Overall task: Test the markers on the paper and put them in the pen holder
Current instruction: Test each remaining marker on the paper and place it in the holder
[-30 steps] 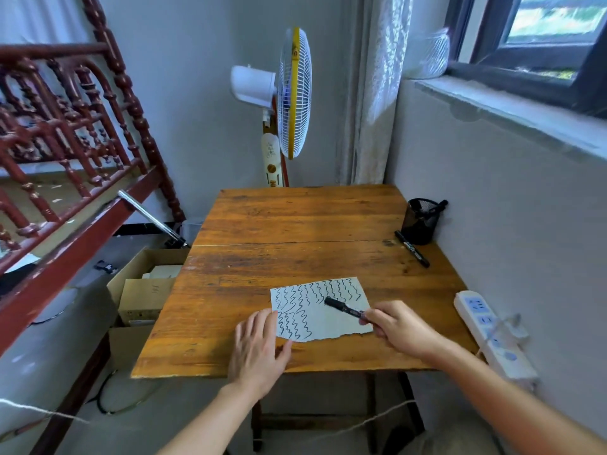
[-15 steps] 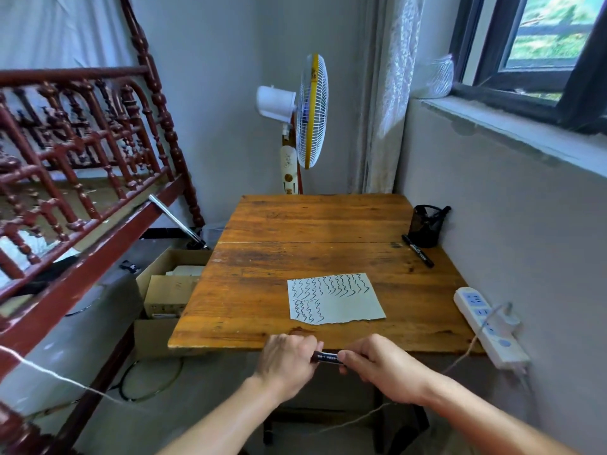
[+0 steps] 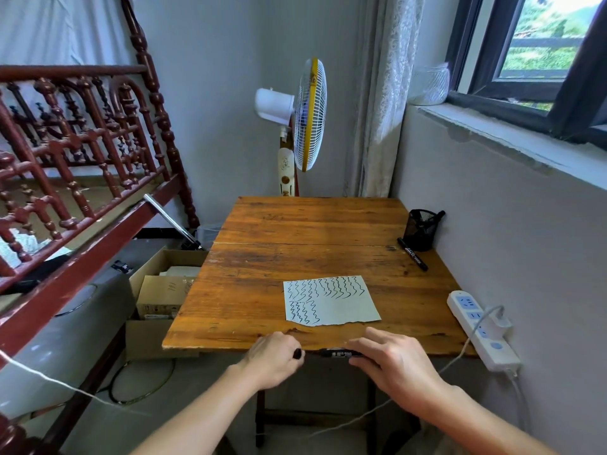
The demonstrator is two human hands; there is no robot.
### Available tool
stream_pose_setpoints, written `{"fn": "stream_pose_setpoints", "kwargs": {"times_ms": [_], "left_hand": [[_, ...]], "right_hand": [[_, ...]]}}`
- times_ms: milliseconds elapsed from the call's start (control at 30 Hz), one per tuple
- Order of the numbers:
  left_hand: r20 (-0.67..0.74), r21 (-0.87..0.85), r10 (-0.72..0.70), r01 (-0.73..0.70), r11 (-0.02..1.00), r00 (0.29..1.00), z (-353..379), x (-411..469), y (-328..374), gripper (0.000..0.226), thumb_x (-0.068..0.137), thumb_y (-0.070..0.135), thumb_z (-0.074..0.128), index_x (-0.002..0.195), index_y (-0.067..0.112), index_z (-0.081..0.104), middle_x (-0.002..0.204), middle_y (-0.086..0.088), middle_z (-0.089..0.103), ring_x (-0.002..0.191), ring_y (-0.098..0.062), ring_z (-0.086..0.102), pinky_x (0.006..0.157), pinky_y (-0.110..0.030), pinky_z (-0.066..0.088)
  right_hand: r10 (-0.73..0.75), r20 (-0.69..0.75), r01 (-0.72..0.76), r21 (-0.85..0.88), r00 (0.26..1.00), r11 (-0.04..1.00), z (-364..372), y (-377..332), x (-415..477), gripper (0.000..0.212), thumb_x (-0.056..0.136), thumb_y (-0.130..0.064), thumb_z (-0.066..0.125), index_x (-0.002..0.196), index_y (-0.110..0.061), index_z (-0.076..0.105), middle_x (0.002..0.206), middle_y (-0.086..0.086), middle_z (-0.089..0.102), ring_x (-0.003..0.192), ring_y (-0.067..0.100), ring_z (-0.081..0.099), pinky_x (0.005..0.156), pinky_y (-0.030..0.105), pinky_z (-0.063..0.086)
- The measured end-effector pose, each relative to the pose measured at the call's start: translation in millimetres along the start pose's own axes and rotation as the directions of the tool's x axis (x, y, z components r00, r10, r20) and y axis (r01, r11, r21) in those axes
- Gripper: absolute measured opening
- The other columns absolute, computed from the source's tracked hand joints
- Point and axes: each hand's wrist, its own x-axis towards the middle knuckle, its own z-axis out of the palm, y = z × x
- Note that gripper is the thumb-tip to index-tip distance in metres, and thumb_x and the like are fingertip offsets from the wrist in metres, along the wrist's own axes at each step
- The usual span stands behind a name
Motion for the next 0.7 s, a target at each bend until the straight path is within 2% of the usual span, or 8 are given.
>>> {"fn": "stream_pose_setpoints", "kwargs": {"times_ms": [67, 100, 167, 267, 367, 467, 567, 700], "left_hand": [[-0.103, 0.011, -0.028, 0.030, 0.999, 0.994, -1.4, -0.5, -15.5, 0.034, 0.093, 0.033, 0.046, 0.065, 0.018, 0.053, 0.063, 0.003, 0.057, 0.053, -0.011, 0.053, 0.053, -0.025, 0.046], [-0.179, 0.024, -0.027, 0.032, 0.999, 0.983, -2.0, -0.3, -20.8, 0.033, 0.094, 0.034, 0.045, 0.065, 0.020, 0.050, 0.063, 0.006, 0.054, 0.052, -0.008, 0.050, 0.049, -0.020, 0.041], [-0.324, 0.041, -0.016, 0.030, 0.999, 0.946, -0.6, 4.0, -25.7, 0.027, 0.094, 0.033, 0.045, 0.070, 0.021, 0.045, 0.068, 0.010, 0.047, 0.057, -0.005, 0.043, 0.050, -0.016, 0.030], [-0.456, 0.031, -0.004, 0.021, 0.999, 0.890, 13.0, 19.7, -28.5, 0.013, 0.092, 0.027, 0.048, 0.087, 0.017, 0.054, 0.085, 0.007, 0.053, 0.077, -0.010, 0.046, 0.063, -0.020, 0.038], [-0.477, 0.021, 0.000, 0.011, 1.000, 0.879, 31.9, 35.0, -33.6, 0.009, 0.088, 0.019, 0.054, 0.094, 0.014, 0.058, 0.095, 0.002, 0.057, 0.088, -0.015, 0.049, 0.074, -0.027, 0.045], [-0.501, -0.011, -0.014, 0.010, 1.000, 0.866, 46.6, 41.2, -39.1, 0.014, 0.087, 0.017, 0.057, 0.100, 0.013, 0.060, 0.101, -0.001, 0.058, 0.096, -0.017, 0.051, 0.079, -0.029, 0.047], [-0.551, 0.000, 0.001, 0.000, 1.000, 0.834, 57.6, 41.5, -46.6, 0.022, 0.088, 0.024, 0.046, 0.101, 0.013, 0.061, 0.101, -0.002, 0.060, 0.098, -0.016, 0.050, 0.080, -0.032, 0.047], [-0.557, 0.062, 0.039, -0.006, 0.998, 0.830, 60.6, 42.8, -51.2, 0.027, 0.088, 0.027, 0.040, 0.100, 0.015, 0.061, 0.103, -0.001, 0.062, 0.100, -0.018, 0.053, 0.084, -0.034, 0.045]], "right_hand": [[0.154, -0.002, -0.153, 0.096, 0.988, 0.984, -5.3, 10.1, -2.0, 0.024, 0.089, -0.038, 0.066, 0.112, -0.032, 0.069, 0.098, -0.017, 0.069, 0.083, 0.002, 0.066, 0.066, 0.018, 0.057], [0.240, 0.005, -0.238, 0.139, 0.971, 0.961, -6.3, 15.2, -1.9, 0.025, 0.089, -0.037, 0.065, 0.114, -0.032, 0.068, 0.103, -0.018, 0.069, 0.087, 0.001, 0.065, 0.070, 0.018, 0.056], [0.380, 0.047, -0.382, 0.203, 0.924, 0.902, -2.1, 25.0, 3.0, 0.027, 0.093, -0.031, 0.061, 0.119, -0.031, 0.065, 0.108, -0.016, 0.068, 0.089, 0.002, 0.064, 0.069, 0.018, 0.053], [0.503, 0.117, -0.514, 0.282, 0.856, 0.810, 13.9, 32.9, 17.5, 0.030, 0.095, -0.028, 0.056, 0.125, -0.026, 0.062, 0.108, -0.010, 0.069, 0.080, 0.005, 0.063, 0.063, 0.021, 0.049], [0.562, 0.129, -0.571, 0.308, 0.817, 0.760, 30.9, 35.6, 33.3, 0.032, 0.095, -0.033, 0.055, 0.125, -0.023, 0.063, 0.111, -0.002, 0.072, 0.086, 0.013, 0.066, 0.070, 0.029, 0.054], [0.601, 0.121, -0.601, 0.348, 0.790, 0.720, 42.8, 36.5, 50.8, 0.029, 0.095, -0.034, 0.055, 0.122, -0.023, 0.063, 0.098, -0.004, 0.072, 0.074, 0.011, 0.065, 0.064, 0.030, 0.052], [0.620, 0.110, -0.611, 0.367, 0.777, 0.701, 52.5, 36.0, 66.5, 0.027, 0.096, -0.033, 0.055, 0.119, -0.023, 0.065, 0.086, -0.010, 0.065, 0.071, 0.008, 0.060, 0.057, 0.025, 0.045], [0.612, 0.134, -0.611, 0.381, 0.779, 0.694, 66.0, 33.7, 79.2, 0.027, 0.096, -0.030, 0.054, 0.118, -0.020, 0.065, 0.086, -0.007, 0.064, 0.074, 0.012, 0.059, 0.064, 0.029, 0.045]]}}
